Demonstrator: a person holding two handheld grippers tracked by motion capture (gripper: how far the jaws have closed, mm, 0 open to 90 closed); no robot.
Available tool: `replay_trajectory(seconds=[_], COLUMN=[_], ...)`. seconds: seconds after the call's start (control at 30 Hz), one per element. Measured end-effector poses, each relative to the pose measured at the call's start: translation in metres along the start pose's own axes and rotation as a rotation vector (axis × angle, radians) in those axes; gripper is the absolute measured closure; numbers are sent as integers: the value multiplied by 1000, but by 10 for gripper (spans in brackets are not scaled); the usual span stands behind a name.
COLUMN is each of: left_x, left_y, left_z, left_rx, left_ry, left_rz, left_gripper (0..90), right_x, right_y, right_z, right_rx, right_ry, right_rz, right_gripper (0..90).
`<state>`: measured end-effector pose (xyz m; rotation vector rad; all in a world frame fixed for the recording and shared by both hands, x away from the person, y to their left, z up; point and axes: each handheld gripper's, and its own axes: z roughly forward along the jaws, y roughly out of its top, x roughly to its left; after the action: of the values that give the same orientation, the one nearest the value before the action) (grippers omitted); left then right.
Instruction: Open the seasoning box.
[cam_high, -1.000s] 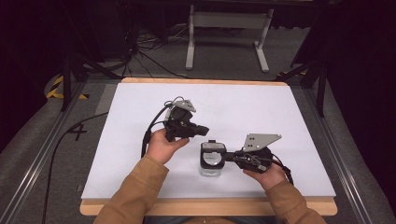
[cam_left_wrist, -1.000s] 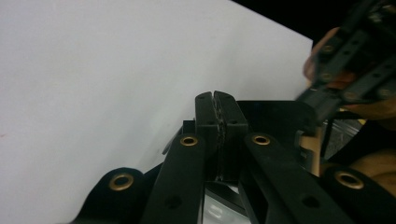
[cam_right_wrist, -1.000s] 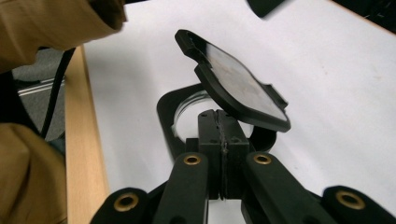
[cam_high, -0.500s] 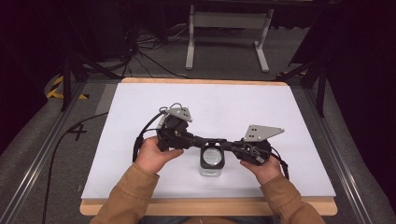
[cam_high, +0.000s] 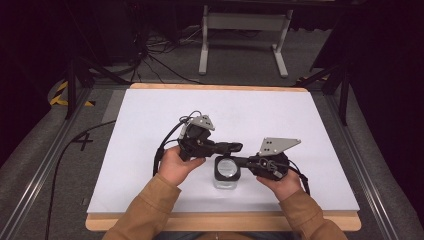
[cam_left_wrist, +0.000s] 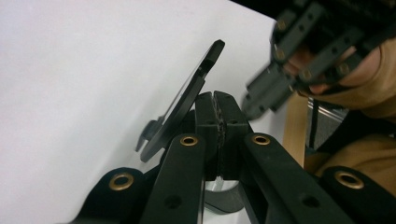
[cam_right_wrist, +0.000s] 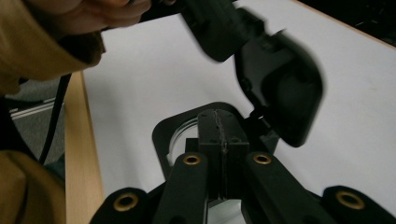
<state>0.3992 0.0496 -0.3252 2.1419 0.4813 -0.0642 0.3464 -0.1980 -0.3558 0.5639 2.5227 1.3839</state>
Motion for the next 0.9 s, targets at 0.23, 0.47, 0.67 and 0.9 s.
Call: replay_trajectory(seconds=[0.23, 0.47, 0.67, 0.9], left_x=[8, 16, 20, 24], left_y=[5, 8, 10, 10], left_z=[-2, -1, 1, 0], left_rx=[-59, -78, -95, -101], left_ry=[6, 13, 23, 50], left_rz=[-20, -28, -40, -45], left_gripper=[891, 891, 891, 892], right_x=[9, 9, 10, 12], right_y=[-5, -13, -17, -18], right_z=[4, 3, 4, 4], right_rx=[60, 90, 106, 97], right_ry=[46, 40, 27, 15], right_rz=[-18, 4, 8, -1], right_gripper=[900, 900, 900, 900])
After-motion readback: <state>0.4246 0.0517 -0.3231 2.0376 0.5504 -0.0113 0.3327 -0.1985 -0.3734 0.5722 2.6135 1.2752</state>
